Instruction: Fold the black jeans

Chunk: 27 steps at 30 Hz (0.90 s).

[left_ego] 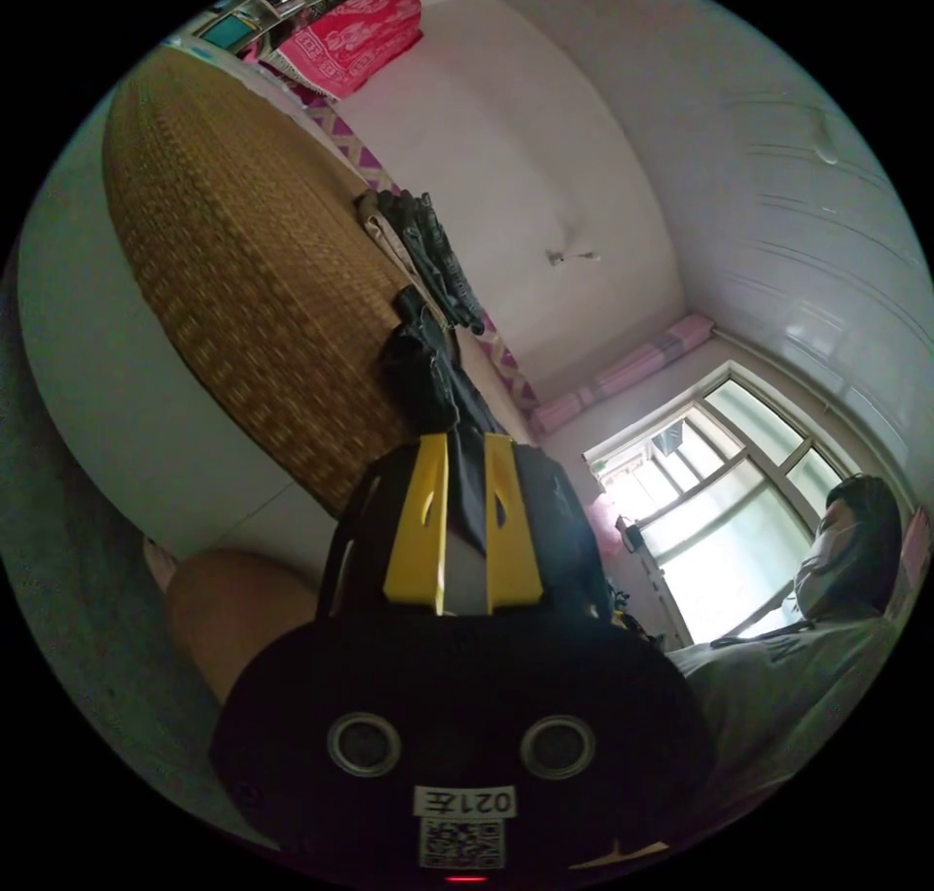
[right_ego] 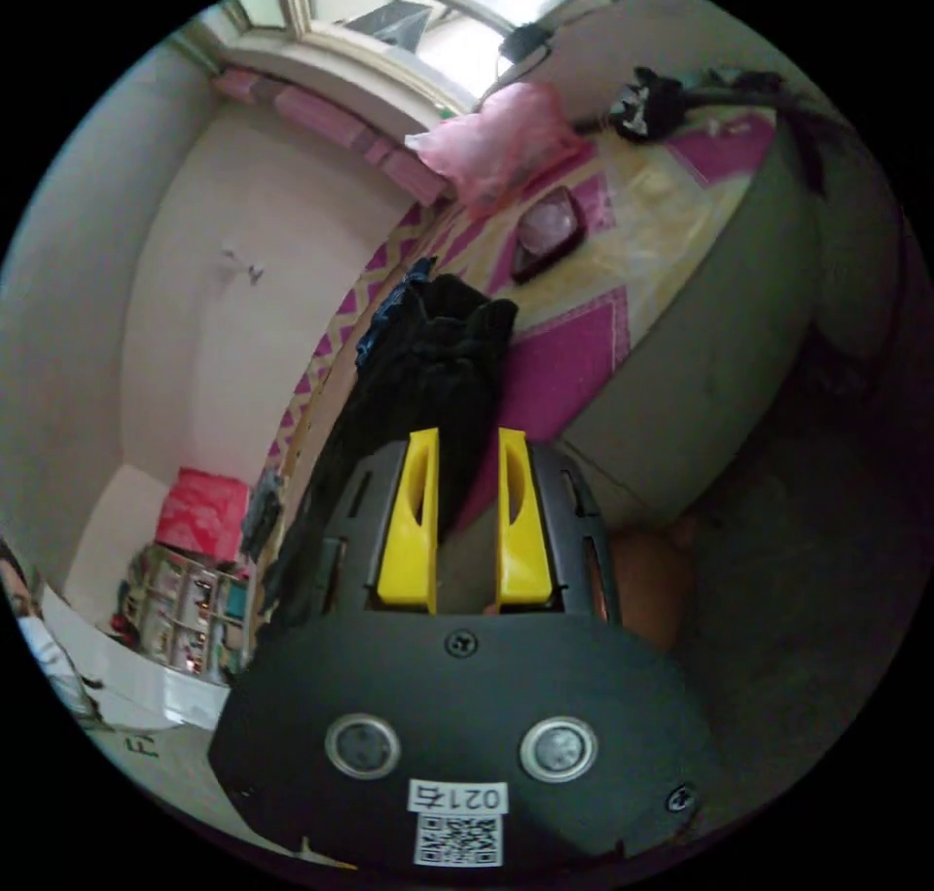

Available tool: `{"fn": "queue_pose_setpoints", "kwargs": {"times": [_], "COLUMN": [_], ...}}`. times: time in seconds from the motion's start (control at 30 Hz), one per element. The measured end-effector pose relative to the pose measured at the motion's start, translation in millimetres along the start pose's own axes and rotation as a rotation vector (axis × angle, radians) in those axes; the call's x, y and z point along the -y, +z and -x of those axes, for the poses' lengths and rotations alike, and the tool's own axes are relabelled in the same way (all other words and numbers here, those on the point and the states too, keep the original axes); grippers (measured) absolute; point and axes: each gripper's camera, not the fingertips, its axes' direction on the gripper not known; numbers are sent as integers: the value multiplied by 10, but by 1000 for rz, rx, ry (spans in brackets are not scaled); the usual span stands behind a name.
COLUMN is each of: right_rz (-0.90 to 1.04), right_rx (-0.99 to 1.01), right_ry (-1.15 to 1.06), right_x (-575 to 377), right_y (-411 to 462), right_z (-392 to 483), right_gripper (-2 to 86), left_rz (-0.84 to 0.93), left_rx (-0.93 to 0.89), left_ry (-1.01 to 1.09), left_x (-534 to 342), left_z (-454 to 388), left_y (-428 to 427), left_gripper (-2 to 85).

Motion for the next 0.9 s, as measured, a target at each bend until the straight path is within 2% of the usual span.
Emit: {"fn": "queue_pose_setpoints", "kwargs": {"times": [0.13,0.2,0.4,0.6,0.7,0.9], "right_rz": [21,49,80,110,150,271], "right_rx": [108,122,177,269,286,183], "right_ry": [77,93,130,41,10,23], "right_x": [346,478,794,1350,1832,2722], "right_y": [141,215,88,78,374,1670], "right_z": [4,54,244,893,1284,1727], "right_gripper": [78,65,8,3,5,18], "left_rz": [29,39,56,103,177,303], "left_rx": [18,33,98,83,130,252], "left_ry": [-5,-8,-127,-11,44,23], "left_x": [125,170,326,862,1358,2276], "left_z": [-12,-19,-8,-480,-728,-701], "left_y": [246,347,668,1108,1529,2792], "left_gripper": [41,5,-9,-9,-10,-9]}}
